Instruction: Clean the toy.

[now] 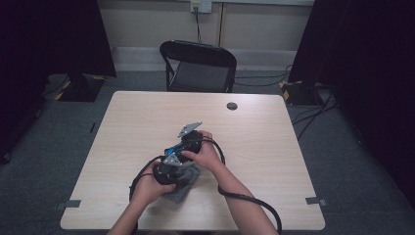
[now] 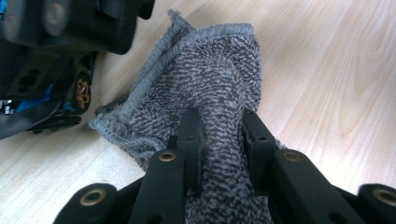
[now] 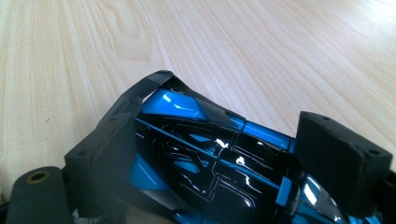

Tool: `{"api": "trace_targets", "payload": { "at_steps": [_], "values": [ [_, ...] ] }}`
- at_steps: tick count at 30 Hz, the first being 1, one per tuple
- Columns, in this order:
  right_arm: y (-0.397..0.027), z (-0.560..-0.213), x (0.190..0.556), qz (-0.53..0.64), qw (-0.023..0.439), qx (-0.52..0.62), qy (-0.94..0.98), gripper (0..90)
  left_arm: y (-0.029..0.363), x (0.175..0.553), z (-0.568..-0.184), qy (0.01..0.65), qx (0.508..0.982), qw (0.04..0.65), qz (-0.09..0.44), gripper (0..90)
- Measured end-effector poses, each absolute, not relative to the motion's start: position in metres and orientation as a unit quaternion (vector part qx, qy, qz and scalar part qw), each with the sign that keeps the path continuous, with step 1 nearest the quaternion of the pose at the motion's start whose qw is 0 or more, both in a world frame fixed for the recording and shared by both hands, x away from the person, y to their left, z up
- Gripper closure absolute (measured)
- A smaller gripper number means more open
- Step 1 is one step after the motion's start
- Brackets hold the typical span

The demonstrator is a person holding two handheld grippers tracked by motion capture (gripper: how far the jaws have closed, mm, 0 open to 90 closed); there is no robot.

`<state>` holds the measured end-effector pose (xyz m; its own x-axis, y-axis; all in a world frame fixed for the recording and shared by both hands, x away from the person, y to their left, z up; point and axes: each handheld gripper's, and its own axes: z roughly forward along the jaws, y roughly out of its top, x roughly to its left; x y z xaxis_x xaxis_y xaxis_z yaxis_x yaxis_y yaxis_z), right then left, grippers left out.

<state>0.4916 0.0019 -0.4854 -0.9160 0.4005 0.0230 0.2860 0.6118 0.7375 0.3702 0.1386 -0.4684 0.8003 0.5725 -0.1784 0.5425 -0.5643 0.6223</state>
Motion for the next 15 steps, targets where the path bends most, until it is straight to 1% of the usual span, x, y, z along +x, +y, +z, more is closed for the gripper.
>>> {"api": "trace_targets", "payload": {
  "at_steps": [4, 15],
  "values": [
    [0.002, -0.485, 0.492, 0.395, 0.071, 0.191, 0.896, 12.9, 0.148, 0.37, -0.457, 0.319, 0.876, 0.36, 0.025, 73.2],
    [0.002, -0.485, 0.492, 0.397, 0.072, 0.191, 0.895, 12.9, 0.177, 0.373, -0.438, 0.333, 0.865, 0.373, 0.033, 73.1]
  ]
}}
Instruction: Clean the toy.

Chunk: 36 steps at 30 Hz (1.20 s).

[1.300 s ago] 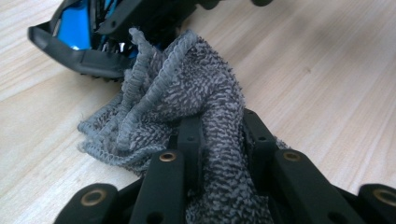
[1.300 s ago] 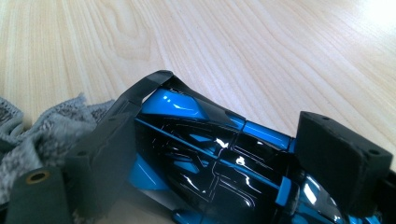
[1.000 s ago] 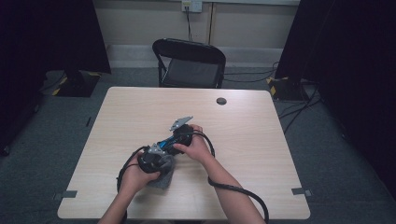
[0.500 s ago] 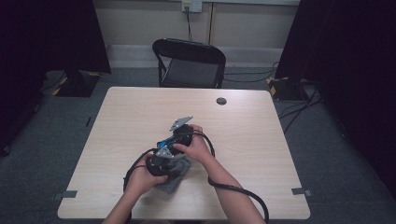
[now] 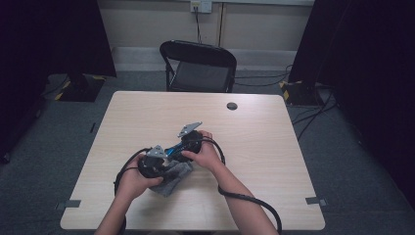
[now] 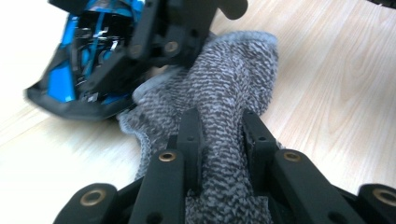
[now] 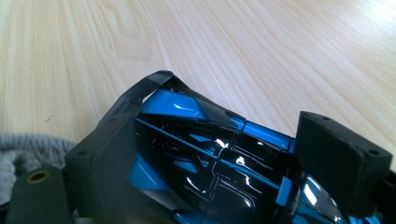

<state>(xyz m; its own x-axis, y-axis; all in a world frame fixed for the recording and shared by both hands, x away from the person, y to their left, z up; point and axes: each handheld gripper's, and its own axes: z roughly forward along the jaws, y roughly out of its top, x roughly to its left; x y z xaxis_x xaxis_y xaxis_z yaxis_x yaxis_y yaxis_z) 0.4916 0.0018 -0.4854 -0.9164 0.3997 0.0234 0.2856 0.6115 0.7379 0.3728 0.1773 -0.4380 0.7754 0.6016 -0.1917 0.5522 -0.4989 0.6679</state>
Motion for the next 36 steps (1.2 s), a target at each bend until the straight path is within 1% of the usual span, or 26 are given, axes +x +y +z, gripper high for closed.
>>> {"api": "trace_targets", "payload": {
  "at_steps": [7, 13, 16, 19, 26, 29, 36],
  "values": [
    [0.002, -0.485, 0.492, 0.397, 0.07, 0.192, 0.895, 12.9, 0.203, 0.375, -0.427, 0.352, 0.853, 0.382, 0.045, 73.0],
    [0.002, -0.485, 0.492, 0.396, 0.07, 0.191, 0.895, 13.0, 0.226, 0.376, -0.421, 0.378, 0.835, 0.394, 0.066, 73.0],
    [0.002, -0.485, 0.492, 0.395, 0.07, 0.191, 0.896, 13.0, 0.233, 0.378, -0.419, 0.389, 0.83, 0.391, 0.087, 72.8],
    [0.002, -0.485, 0.492, 0.394, 0.071, 0.19, 0.897, 13.0, 0.24, 0.384, -0.422, 0.403, 0.82, 0.391, 0.108, 72.7],
    [0.002, -0.484, 0.492, 0.391, 0.07, 0.19, 0.898, 13.0, 0.247, 0.395, -0.434, 0.425, 0.809, 0.385, 0.127, 72.6],
    [0.002, -0.485, 0.492, 0.394, 0.07, 0.192, 0.896, 13.0, 0.251, 0.401, -0.441, 0.443, 0.797, 0.385, 0.143, 72.5],
    [0.002, -0.485, 0.492, 0.392, 0.071, 0.189, 0.897, 13.0, 0.256, 0.408, -0.45, 0.47, 0.78, 0.384, 0.153, 72.3]
  ]
}}
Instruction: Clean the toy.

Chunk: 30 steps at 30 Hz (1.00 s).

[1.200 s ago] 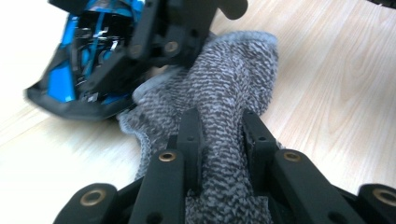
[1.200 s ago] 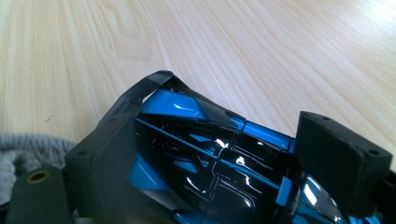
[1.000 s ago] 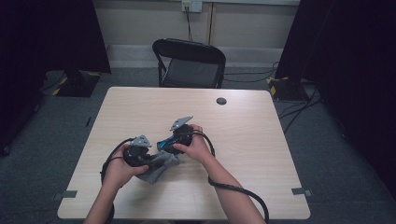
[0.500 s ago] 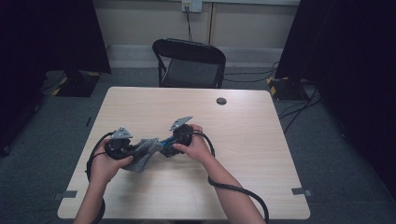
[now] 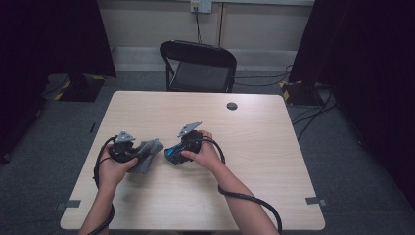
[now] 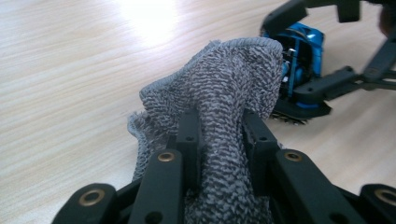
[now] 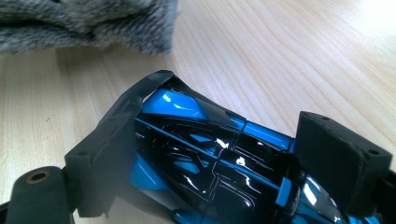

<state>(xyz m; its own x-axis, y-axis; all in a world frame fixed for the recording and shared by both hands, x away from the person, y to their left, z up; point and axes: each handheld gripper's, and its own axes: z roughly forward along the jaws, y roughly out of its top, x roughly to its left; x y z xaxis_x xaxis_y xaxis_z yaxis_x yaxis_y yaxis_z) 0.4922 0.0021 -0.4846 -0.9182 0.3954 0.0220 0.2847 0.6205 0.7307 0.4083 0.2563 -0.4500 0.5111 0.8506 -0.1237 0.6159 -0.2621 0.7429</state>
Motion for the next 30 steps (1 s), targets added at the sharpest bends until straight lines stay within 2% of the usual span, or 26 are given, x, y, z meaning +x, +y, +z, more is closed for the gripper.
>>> {"api": "trace_targets", "payload": {
  "at_steps": [6, 11, 16, 30],
  "values": [
    [0.002, -0.485, 0.492, 0.393, 0.071, 0.189, 0.897, 13.0, 0.254, 0.417, -0.46, 0.485, 0.774, 0.367, 0.175, 72.3],
    [0.002, -0.485, 0.492, 0.393, 0.071, 0.189, 0.897, 13.0, 0.241, 0.422, -0.47, 0.478, 0.789, 0.334, 0.194, 71.5],
    [0.002, -0.485, 0.492, 0.394, 0.072, 0.19, 0.896, 13.0, 0.227, 0.425, -0.477, 0.473, 0.8, 0.317, 0.187, 70.9],
    [0.002, -0.485, 0.492, 0.397, 0.072, 0.191, 0.895, 13.0, 0.215, 0.424, -0.481, 0.462, 0.812, 0.325, 0.149, 71.5]
  ]
}}
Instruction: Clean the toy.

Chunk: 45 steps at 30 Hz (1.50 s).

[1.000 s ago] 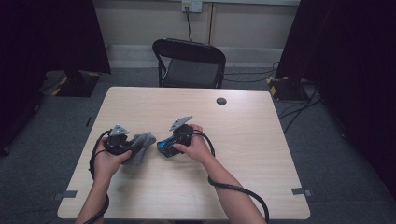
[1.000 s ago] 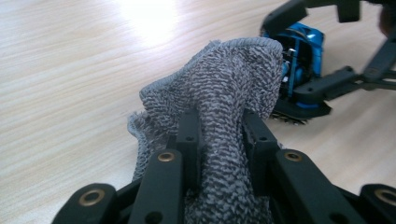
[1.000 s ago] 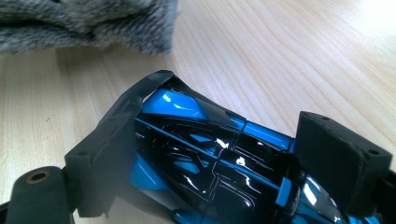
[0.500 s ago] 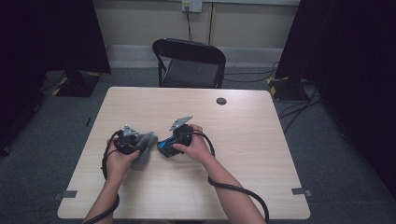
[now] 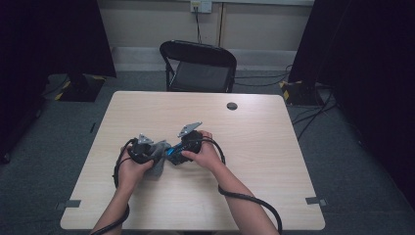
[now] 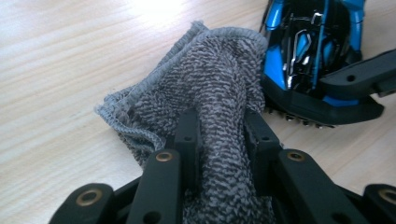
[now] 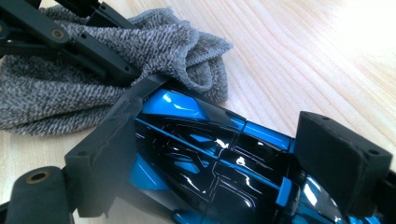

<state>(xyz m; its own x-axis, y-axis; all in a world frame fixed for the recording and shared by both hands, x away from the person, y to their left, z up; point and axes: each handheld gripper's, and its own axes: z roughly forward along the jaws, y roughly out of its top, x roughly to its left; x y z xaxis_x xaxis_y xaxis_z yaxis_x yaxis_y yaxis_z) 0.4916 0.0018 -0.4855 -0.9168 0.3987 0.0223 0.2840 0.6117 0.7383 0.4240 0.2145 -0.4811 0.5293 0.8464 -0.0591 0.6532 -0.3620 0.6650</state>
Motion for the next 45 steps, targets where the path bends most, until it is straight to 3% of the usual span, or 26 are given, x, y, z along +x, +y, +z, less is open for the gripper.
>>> {"api": "trace_targets", "payload": {
  "at_steps": [45],
  "values": [
    [0.0, -0.486, 0.491, 0.401, 0.073, 0.191, 0.893, 13.0, 0.192, 0.385, -0.476, 0.42, 0.844, 0.324, 0.083, 72.2]
  ]
}}
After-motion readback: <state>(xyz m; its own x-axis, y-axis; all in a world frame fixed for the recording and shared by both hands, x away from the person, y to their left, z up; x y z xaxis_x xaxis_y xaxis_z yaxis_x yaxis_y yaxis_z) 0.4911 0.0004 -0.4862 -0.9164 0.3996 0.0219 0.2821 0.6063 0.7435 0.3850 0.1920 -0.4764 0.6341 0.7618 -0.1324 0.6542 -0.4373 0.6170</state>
